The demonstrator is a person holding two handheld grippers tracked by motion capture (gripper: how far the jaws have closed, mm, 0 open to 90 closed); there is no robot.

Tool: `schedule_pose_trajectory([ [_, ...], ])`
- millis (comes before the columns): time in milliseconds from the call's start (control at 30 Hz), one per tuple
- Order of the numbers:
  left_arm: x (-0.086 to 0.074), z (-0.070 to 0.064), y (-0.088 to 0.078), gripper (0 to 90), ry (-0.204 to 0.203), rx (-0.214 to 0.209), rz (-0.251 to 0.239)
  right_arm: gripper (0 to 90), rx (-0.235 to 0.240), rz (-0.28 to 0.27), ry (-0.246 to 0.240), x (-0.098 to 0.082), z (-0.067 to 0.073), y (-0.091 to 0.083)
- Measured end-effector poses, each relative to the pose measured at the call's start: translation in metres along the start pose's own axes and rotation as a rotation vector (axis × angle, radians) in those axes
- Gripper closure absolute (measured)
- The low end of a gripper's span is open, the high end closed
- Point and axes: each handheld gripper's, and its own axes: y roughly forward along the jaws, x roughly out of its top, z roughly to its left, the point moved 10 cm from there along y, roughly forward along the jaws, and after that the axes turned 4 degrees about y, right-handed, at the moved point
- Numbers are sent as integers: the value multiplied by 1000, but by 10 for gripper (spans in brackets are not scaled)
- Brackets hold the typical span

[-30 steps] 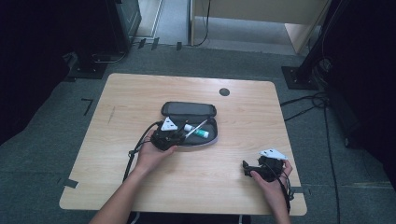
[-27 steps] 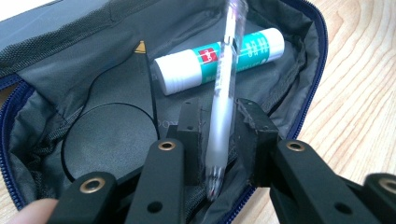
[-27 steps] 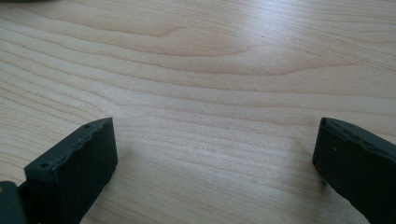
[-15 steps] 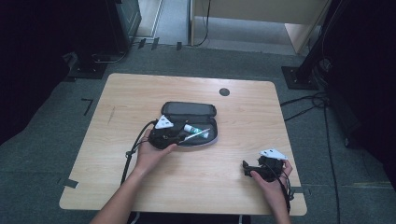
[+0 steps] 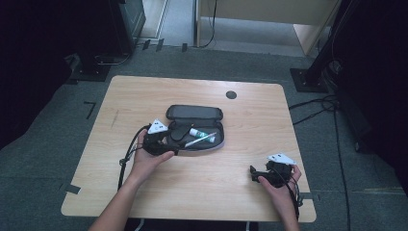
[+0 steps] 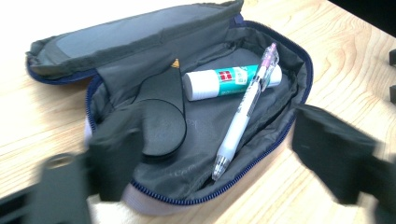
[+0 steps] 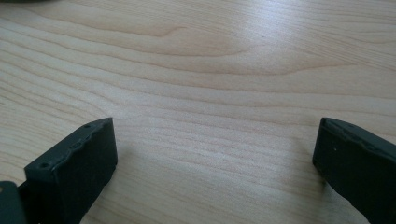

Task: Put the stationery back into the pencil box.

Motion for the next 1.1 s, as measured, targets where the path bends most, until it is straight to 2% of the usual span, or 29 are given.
schedule_pose_trajectory([
  [233, -4, 6, -20, 3, -8, 31, -32, 0, 0, 0, 0, 0, 0, 0],
  [333, -9, 9, -27, 0, 6, 52, -40, 0, 0, -1, -2, 0, 0, 0],
  [367, -11, 12, -29, 0, 2, 69, -39, 0, 0, -1, -2, 0, 0, 0],
  [433, -15, 16, -34, 0, -22, 79, -45, 0, 0, -1, -2, 0, 0, 0],
  [500, -20, 20, -38, 0, -30, 89, -49, 0, 0, -1, -2, 0, 0, 0],
  [567, -27, 24, -42, 0, -40, 94, -43, 0, 0, -1, -2, 0, 0, 0],
  [633, -32, 26, -46, 0, -27, 107, -43, 0, -1, -1, -2, 0, 0, 0],
  [767, -44, 32, -55, 0, -29, 135, -31, 0, 1, 0, -3, 0, 0, 0],
  [933, -58, 42, -68, 0, -54, 159, -23, 0, 1, 0, -3, 0, 0, 0],
  [1100, -77, 53, -80, 0, -62, 190, 0, 0, 1, 0, -3, 0, 0, 0],
])
